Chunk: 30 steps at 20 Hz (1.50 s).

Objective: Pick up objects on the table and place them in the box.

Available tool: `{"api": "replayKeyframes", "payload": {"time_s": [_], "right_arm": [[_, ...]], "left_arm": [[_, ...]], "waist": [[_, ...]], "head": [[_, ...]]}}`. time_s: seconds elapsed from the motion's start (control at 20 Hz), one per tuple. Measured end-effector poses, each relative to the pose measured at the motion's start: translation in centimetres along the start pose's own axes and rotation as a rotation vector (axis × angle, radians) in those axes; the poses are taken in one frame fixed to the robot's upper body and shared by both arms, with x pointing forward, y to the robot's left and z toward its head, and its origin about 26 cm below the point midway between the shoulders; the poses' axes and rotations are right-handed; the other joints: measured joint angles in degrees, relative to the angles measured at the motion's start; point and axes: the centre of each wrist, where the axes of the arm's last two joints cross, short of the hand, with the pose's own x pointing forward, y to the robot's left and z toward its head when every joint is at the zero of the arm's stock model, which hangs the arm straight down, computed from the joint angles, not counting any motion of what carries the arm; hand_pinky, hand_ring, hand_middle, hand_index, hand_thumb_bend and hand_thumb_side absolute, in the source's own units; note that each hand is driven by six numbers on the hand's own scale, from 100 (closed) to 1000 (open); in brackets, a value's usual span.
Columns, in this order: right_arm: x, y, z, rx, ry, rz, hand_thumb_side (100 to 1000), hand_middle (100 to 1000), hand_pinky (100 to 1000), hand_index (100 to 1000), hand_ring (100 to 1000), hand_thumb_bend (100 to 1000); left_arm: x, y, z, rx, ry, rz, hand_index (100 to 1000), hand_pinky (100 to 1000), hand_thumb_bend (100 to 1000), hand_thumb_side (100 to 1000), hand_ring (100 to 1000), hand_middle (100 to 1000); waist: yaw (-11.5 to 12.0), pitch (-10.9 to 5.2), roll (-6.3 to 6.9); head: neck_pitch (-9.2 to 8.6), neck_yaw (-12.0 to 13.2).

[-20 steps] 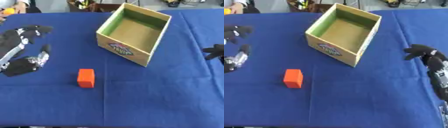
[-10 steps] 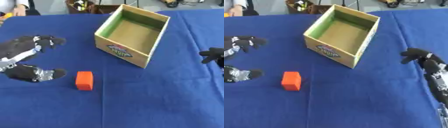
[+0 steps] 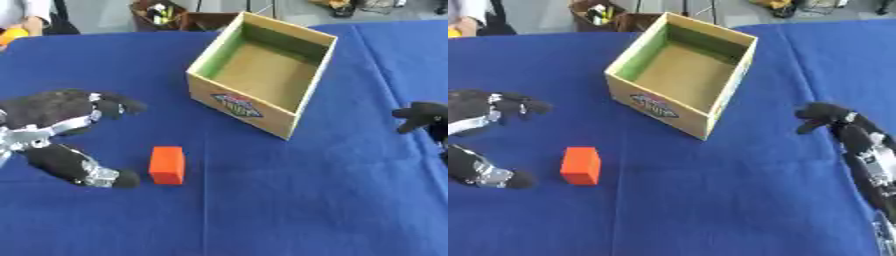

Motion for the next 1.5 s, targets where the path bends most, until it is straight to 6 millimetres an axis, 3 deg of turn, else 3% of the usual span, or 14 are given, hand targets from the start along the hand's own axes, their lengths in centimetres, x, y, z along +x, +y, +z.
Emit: {"api": "replayKeyframes", "payload": {"time_s": [0.2, 0.55, 1.5], "right_arm": [[0.0, 0.0, 0.0, 0.005, 0.005, 0.002, 1000, 575, 943, 851, 824, 100], [0.0, 0.0, 0.0, 0.013, 0.014, 0.006, 1000, 575, 944, 850, 825, 100], [0.0, 0.2, 0.0, 0.023, 0.033, -0.003, 1000, 570, 950, 849, 826, 100]], "left_arm": [[0.5, 0.4, -0.5, -0.036, -0.009, -0.015, 994, 588, 709, 903, 740, 792], [0.6, 0.8, -1.7, -0.085, -0.012, -0.031, 972, 569, 686, 885, 725, 784], [0.5, -1.3, -6.7, -0.221, -0.030, -0.053, 938, 588, 653, 858, 739, 815]], "waist": [[0.37, 0.00, 0.20], [0.62, -0.01, 0.61], [0.68, -0.02, 1.59]], "head": [[0.00, -0.30], [0.00, -0.63], [0.02, -0.95]]}}
